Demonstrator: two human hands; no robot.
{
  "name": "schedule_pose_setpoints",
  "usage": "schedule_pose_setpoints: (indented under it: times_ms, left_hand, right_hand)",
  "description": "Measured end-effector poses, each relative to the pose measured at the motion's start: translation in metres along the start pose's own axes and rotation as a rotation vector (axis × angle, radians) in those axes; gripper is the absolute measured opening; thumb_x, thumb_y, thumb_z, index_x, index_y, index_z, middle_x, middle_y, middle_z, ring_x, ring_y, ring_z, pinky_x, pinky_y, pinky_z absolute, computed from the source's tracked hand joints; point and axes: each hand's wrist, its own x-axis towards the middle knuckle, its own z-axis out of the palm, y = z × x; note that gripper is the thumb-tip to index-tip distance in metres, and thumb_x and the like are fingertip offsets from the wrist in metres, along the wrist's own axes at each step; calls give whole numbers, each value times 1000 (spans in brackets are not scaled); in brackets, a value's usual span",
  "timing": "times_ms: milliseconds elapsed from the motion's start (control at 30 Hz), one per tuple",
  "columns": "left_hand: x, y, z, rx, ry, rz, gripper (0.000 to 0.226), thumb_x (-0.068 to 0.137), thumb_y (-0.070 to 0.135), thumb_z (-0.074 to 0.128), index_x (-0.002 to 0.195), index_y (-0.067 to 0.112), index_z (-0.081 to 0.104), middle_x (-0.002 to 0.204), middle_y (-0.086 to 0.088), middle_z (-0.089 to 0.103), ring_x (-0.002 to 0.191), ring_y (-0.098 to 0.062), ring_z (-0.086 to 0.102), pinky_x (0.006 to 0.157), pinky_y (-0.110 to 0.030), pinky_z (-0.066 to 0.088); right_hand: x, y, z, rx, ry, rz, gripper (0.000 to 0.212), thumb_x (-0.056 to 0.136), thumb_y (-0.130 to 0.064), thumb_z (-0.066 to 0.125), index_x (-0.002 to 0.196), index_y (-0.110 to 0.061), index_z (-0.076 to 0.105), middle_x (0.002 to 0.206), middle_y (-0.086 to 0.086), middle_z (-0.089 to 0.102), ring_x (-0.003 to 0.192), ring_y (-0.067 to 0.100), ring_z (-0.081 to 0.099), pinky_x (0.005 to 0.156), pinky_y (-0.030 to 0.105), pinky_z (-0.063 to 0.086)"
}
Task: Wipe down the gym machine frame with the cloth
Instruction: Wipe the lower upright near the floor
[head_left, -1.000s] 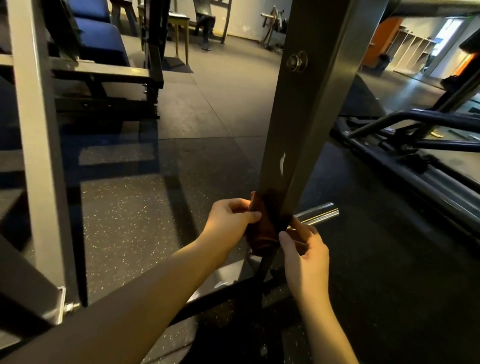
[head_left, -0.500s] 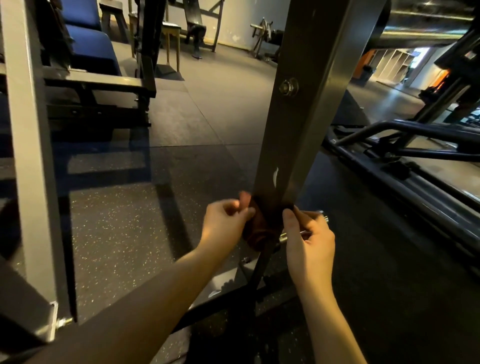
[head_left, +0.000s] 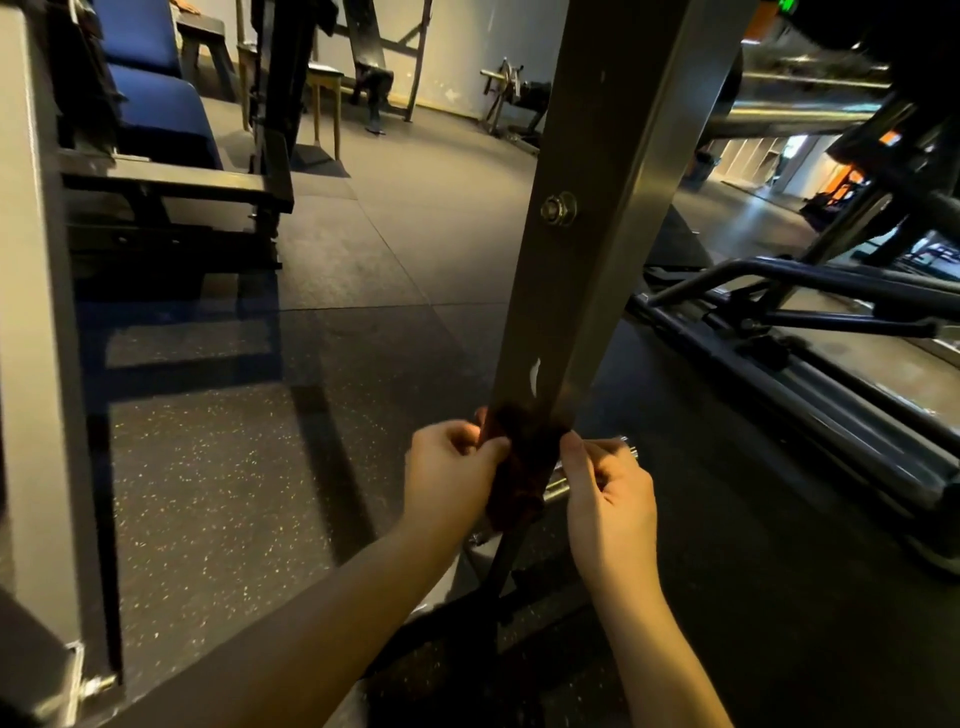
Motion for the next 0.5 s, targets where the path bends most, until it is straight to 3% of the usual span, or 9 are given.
schedule_pose_setpoints:
  times_ms: [133,200,300,333,400,500]
  left_hand:
    - [-5,35,5,-50,107,418,12,94,21,70,106,21,68,96,8,73,91,-1,72,76,-19,60]
    - [-3,29,6,-93,115,375,14,94,20,70,107,22,66,99,7,73,93,-2,72,79,-23,61]
    - [1,11,3,-110,92,119,11,93,21,70,101,27,66,96,8,73,93,-5,73,74,-24,60]
    - [1,10,1,-106,79,110,10,93,21,71,100,27,67,94,9,74,93,-6,73,71,-21,59]
    - [-2,24,2,-112,62,278,9,94,18,69,102,23,69,95,12,74,92,-3,73,69,-16,57]
    - [-6,45,2,-165,37,504,12,96,17,67,107,14,69,98,6,75,94,-6,73,76,-21,60]
  right_hand:
    - [6,-15,-8,-6,49,-95,34,97,-46,60,97,-13,70,92,-4,63,79,-1,62,62,10,45]
    - [8,-27,-6,55,105,-130,35,97,-44,60,95,-11,69,90,-2,60,73,-1,59,60,10,45]
    - [7,-39,-1,91,133,-126,37,96,-47,60,94,-12,70,94,-5,60,76,-2,58,61,12,45]
    - [5,-39,0,89,130,-123,37,96,-47,59,94,-12,70,95,-5,60,77,-4,58,62,12,45]
    - [3,-39,-1,91,118,-128,34,98,-43,58,95,-11,69,95,-4,59,75,-7,57,62,6,44]
    - [4,-40,-1,78,121,-121,29,101,-37,57,95,-11,68,93,-5,60,75,-7,58,61,5,43]
